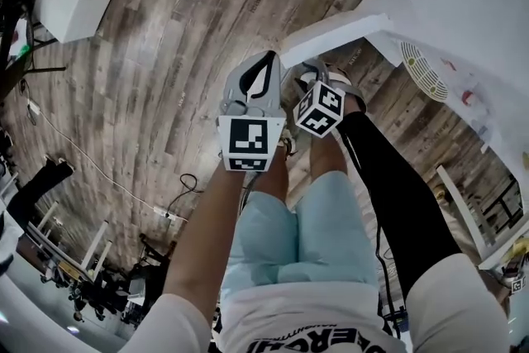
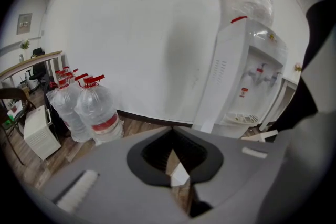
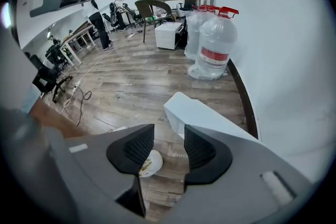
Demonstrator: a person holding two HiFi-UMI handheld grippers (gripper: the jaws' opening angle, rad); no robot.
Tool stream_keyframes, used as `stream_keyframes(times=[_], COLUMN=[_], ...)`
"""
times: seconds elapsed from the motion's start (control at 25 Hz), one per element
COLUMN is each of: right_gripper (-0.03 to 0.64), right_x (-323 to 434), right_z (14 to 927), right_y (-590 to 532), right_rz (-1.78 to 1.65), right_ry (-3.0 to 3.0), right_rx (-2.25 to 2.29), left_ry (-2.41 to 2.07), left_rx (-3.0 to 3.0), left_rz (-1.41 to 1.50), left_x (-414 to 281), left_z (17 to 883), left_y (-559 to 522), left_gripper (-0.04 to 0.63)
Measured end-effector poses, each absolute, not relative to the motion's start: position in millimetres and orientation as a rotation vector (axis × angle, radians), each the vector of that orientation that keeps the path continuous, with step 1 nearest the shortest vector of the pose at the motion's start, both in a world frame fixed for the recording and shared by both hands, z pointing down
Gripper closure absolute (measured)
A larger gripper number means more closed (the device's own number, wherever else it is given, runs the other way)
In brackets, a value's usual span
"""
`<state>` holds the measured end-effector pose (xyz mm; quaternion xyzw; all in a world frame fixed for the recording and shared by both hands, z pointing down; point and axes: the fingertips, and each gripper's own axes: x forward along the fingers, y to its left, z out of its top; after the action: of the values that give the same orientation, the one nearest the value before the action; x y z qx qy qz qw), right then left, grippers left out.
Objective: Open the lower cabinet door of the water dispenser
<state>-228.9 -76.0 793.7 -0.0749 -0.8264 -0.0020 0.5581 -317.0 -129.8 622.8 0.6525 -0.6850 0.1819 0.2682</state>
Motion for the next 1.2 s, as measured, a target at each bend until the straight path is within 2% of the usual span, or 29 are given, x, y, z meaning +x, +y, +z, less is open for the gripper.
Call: stream_keyframes(times=[0.6,0.92,1.2], right_gripper=[0.456,0.456,0.456], right_x=[-279,-264,-252], right_z=[773,774,791], right_y=[-124,-84,-81], right_rz=[-0.032,-0.077,0.02], right_ry=[-2.006,-1.999,-1.926], right_rx=[-0.145,-0.275,-0.261], left_ry=[-1.899,-1.89,-1.885], left_rx=[1.687,1.677,1.669], left_rz=[0.48,0.471,0.469], left_x=[-344,-343,-345], left_z=[617,623,626], left_y=[-147,-154,-153], left_gripper=[0.54,0.54,0.54])
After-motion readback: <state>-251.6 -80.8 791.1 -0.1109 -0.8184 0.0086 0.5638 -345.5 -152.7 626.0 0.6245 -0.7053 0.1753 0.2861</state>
